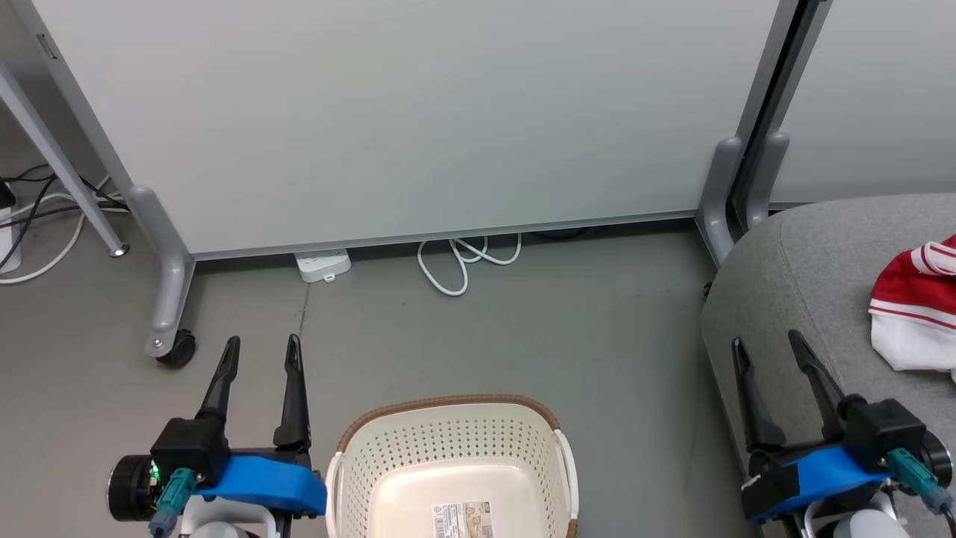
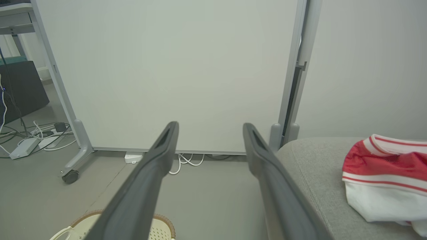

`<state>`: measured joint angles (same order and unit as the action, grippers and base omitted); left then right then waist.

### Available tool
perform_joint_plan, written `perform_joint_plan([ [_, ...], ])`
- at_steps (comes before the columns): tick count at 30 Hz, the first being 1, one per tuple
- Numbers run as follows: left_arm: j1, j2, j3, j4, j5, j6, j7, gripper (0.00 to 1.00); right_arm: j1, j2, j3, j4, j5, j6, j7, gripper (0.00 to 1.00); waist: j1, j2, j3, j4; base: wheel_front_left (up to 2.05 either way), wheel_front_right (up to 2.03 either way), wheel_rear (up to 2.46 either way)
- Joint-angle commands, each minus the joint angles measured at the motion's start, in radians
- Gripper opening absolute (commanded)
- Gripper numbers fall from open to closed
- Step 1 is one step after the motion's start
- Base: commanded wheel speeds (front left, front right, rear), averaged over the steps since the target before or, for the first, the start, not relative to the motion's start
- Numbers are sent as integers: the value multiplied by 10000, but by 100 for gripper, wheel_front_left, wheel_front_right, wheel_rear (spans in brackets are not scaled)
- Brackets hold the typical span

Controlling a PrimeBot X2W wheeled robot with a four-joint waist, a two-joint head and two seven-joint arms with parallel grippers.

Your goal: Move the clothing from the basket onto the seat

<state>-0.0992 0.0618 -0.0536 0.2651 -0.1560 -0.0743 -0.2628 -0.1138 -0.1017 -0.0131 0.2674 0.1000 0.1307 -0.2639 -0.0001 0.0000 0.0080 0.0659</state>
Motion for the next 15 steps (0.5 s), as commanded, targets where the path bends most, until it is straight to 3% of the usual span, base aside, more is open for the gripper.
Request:
perform_joint_plan([
  [1,130,-25,60,42,90,-82,-28,100,235,79,-70,41,46,1,-9,100,1,0,-68,47,0,0,0],
  [15,350,-115,293,370,94,-377,-28,100,646,246,-232,337,133,1,-9,100,1,0,-361,252,0,0,0],
])
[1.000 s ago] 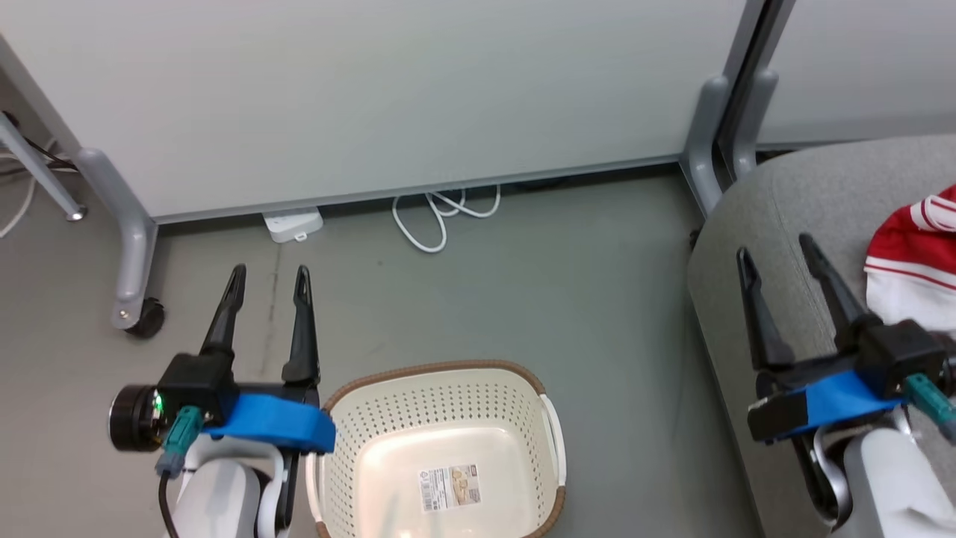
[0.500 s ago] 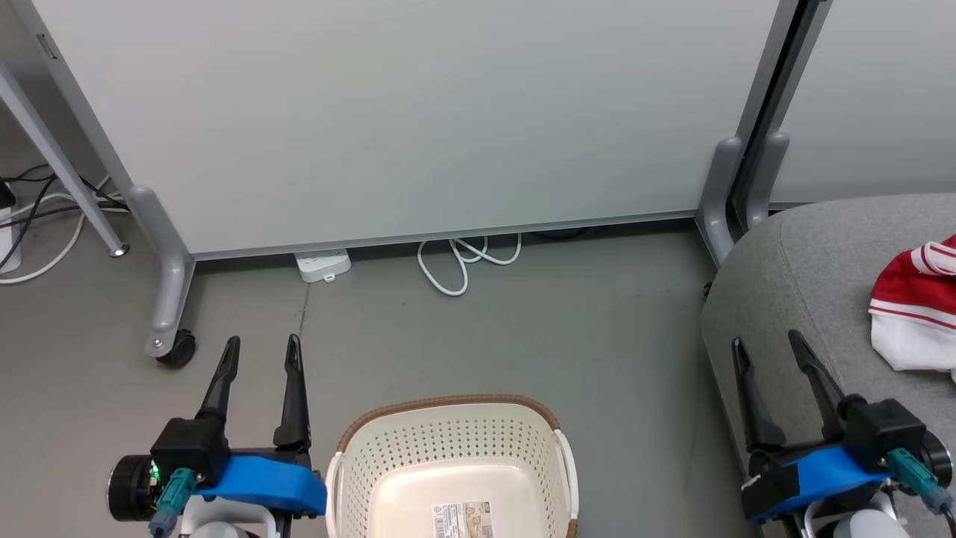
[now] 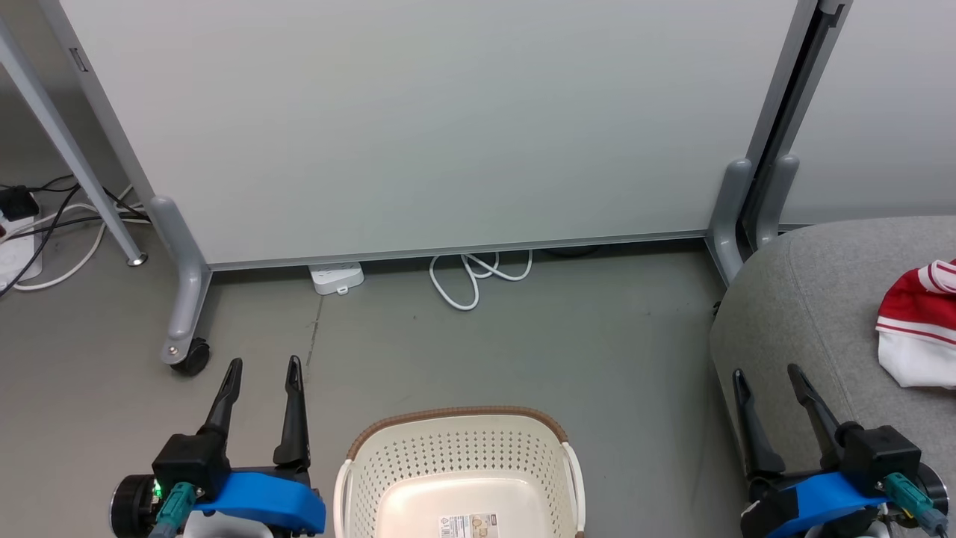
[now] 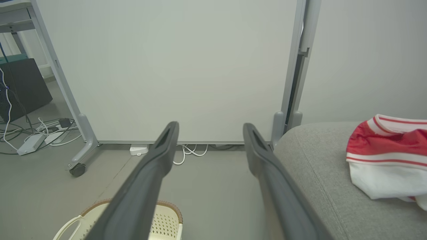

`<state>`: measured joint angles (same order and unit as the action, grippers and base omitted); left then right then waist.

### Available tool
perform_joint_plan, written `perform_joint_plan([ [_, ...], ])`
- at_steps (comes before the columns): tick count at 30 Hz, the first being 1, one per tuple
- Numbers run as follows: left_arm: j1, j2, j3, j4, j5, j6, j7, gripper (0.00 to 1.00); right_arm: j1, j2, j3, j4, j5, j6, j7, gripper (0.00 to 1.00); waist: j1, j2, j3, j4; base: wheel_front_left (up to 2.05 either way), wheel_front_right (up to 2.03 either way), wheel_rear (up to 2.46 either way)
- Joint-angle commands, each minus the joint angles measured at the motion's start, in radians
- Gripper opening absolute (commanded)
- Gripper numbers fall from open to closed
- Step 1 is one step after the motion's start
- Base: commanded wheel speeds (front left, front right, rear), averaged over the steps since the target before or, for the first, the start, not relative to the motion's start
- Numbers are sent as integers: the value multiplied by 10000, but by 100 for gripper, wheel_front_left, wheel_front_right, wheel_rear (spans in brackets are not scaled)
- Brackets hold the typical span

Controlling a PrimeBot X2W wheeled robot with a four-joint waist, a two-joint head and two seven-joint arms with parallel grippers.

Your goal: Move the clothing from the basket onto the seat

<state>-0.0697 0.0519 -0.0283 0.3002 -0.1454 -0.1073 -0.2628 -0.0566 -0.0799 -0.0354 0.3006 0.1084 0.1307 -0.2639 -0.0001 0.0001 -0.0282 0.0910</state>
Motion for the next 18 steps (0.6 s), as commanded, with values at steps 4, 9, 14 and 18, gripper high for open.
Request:
perform_joint_plan([
  [4,85,-17,-9,81,-109,-49,-28,100,59,33,-10,51,61,1,-9,100,1,-1,-33,10,0,0,0],
  [9,64,-17,-62,151,-125,-3,-29,100,14,39,13,62,57,1,-9,100,1,-1,-53,24,0,0,0],
  [14,29,-8,-93,235,-116,42,2,0,-1,33,51,56,2,0,0,0,1,-1,-41,35,0,0,0],
  [18,310,-19,-112,598,-156,38,76,0,159,87,44,409,28,0,40,0,1,-1,-42,34,0,0,0],
])
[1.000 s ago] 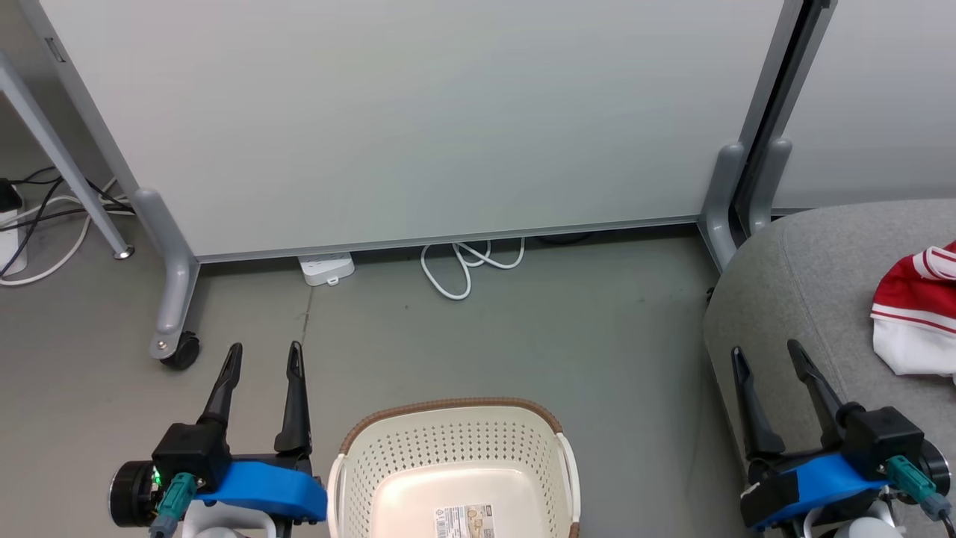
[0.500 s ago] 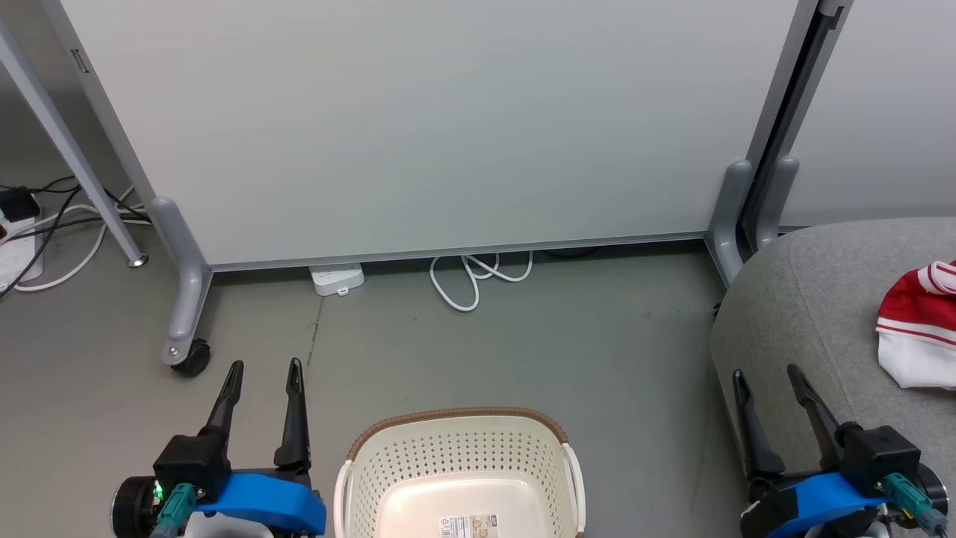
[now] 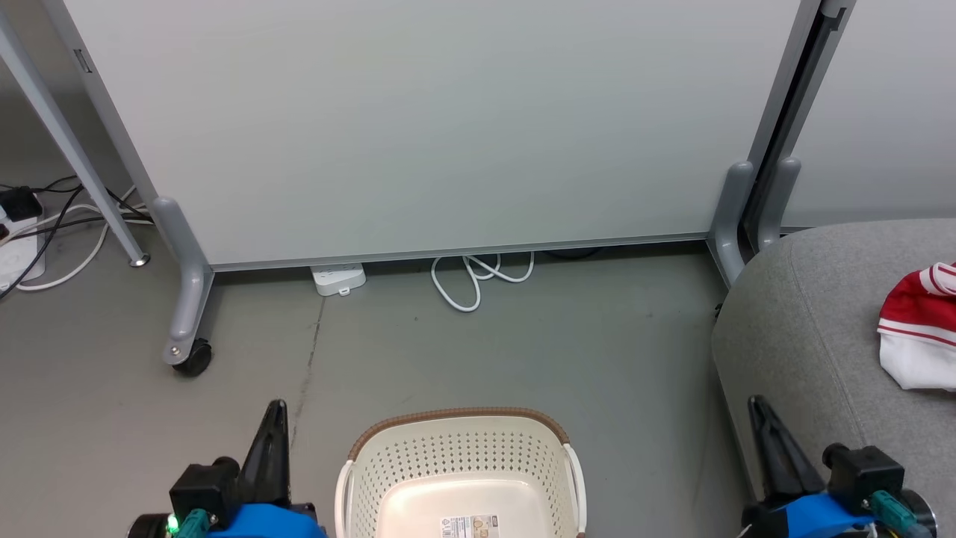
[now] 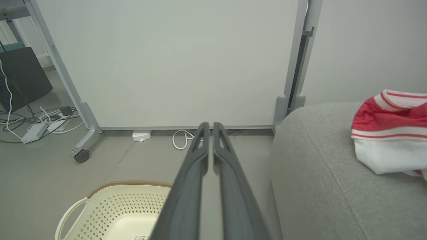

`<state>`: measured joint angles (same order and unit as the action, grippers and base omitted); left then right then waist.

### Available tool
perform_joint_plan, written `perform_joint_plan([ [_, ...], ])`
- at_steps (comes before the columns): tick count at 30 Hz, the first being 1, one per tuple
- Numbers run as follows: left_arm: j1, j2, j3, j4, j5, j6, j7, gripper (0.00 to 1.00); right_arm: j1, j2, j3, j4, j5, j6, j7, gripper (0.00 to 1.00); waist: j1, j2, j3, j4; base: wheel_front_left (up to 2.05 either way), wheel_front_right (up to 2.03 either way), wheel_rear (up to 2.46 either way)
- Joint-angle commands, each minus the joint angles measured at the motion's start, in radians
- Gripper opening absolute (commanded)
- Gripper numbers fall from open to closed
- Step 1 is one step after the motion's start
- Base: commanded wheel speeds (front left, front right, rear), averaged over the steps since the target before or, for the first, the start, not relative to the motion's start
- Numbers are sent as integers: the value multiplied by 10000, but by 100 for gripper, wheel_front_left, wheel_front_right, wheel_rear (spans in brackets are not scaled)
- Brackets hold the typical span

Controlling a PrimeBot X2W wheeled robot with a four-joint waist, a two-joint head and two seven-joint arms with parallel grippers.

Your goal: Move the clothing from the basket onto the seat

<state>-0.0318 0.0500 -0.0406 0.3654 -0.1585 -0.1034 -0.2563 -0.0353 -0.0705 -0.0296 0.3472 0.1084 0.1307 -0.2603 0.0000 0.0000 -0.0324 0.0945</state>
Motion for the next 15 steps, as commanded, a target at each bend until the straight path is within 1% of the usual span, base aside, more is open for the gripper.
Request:
perform_joint_plan([
  [1,28,0,8,37,-29,-1,15,0,17,4,-10,47,30,0,19,0,0,0,0,-1,0,0,0],
  [15,-161,2,317,-184,-2729,-53,720,0,-155,40,-194,-151,2820,0,737,0,0,0,40,-107,0,0,0],
])
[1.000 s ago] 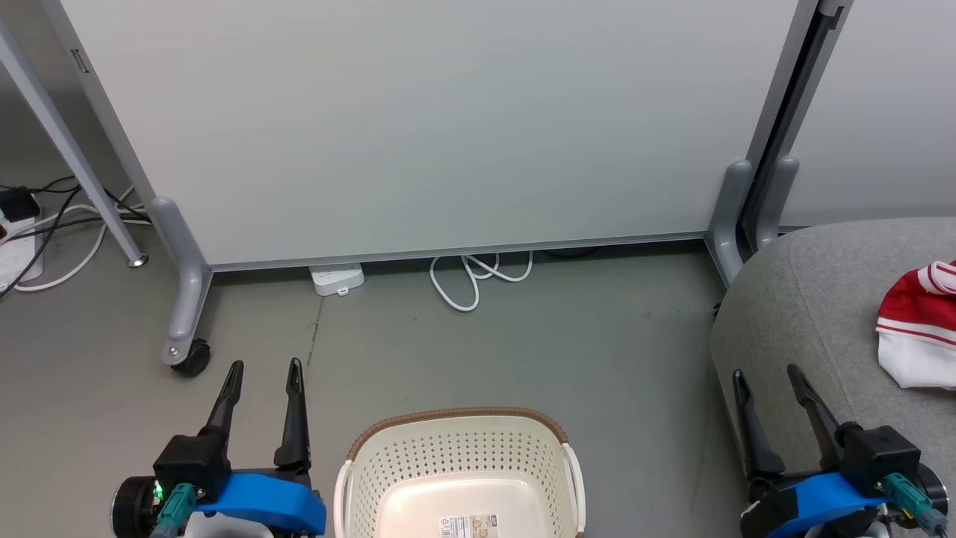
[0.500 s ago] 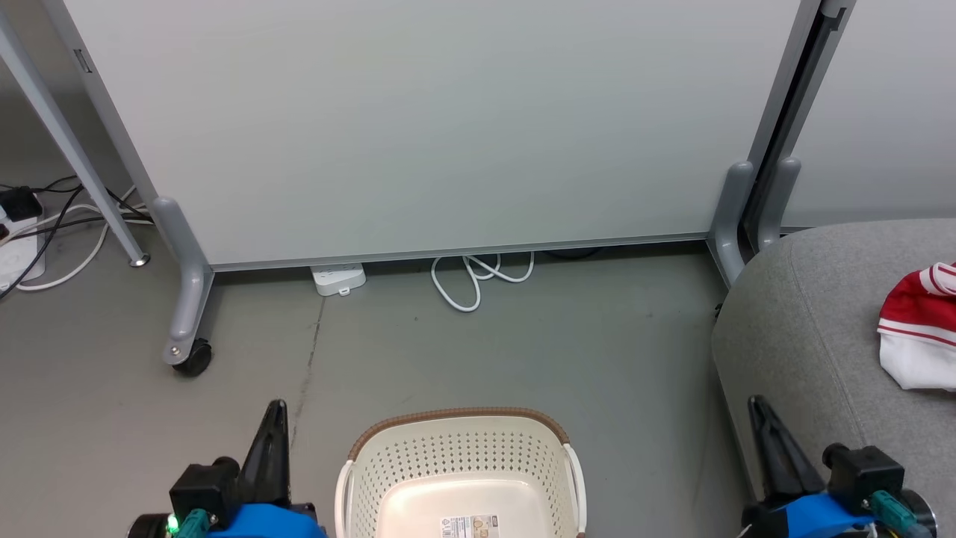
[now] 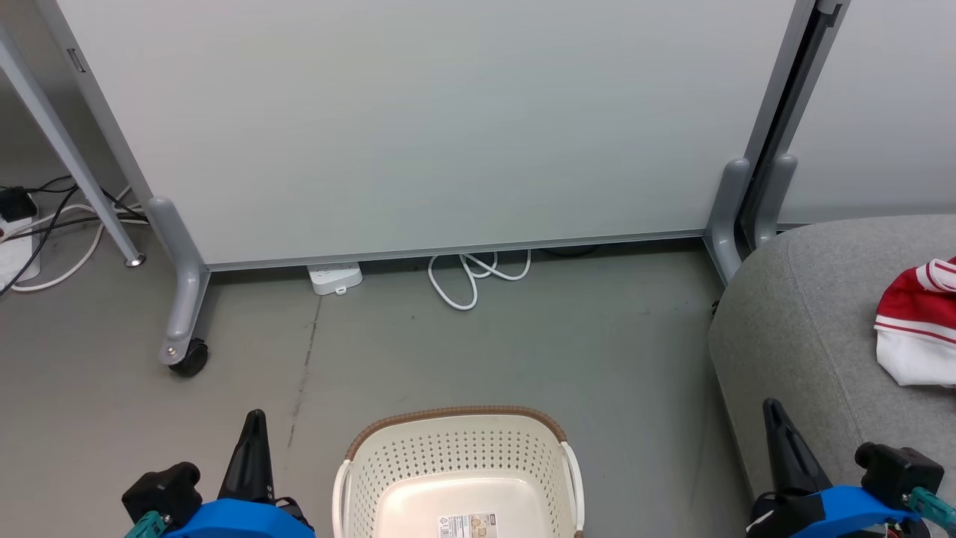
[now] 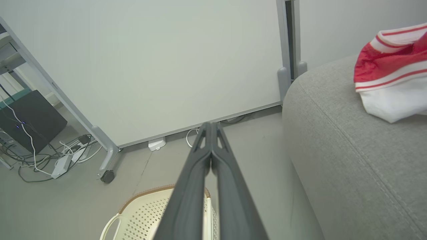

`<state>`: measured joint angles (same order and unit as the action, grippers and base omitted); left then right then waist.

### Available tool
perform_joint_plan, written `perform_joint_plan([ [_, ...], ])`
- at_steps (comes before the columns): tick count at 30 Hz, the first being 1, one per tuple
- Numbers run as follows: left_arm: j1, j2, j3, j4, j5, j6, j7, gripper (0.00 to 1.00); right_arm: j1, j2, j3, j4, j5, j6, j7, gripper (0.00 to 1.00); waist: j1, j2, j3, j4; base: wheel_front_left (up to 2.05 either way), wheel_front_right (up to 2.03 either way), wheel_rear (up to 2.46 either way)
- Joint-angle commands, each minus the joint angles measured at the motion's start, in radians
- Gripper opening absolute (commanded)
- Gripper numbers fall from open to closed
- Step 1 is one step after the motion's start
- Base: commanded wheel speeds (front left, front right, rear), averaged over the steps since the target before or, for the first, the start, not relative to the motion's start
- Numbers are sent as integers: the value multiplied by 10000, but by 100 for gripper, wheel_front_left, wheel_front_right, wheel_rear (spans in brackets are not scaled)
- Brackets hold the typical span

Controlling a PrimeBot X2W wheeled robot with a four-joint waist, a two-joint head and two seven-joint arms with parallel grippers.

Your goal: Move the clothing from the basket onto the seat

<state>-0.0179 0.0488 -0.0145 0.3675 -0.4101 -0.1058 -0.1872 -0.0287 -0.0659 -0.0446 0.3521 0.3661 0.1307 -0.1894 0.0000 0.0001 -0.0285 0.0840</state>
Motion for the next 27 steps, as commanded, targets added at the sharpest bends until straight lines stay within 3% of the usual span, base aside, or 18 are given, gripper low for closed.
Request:
perform_joint_plan([
  [1,-309,13,72,-224,-391,-34,73,0,-228,-3,-52,-218,429,0,68,0,0,-1,4,-10,0,0,0],
  [27,-538,16,474,-584,-4211,-111,1030,0,-457,49,-254,-532,4381,1,1030,0,0,-1,75,-199,0,0,0],
])
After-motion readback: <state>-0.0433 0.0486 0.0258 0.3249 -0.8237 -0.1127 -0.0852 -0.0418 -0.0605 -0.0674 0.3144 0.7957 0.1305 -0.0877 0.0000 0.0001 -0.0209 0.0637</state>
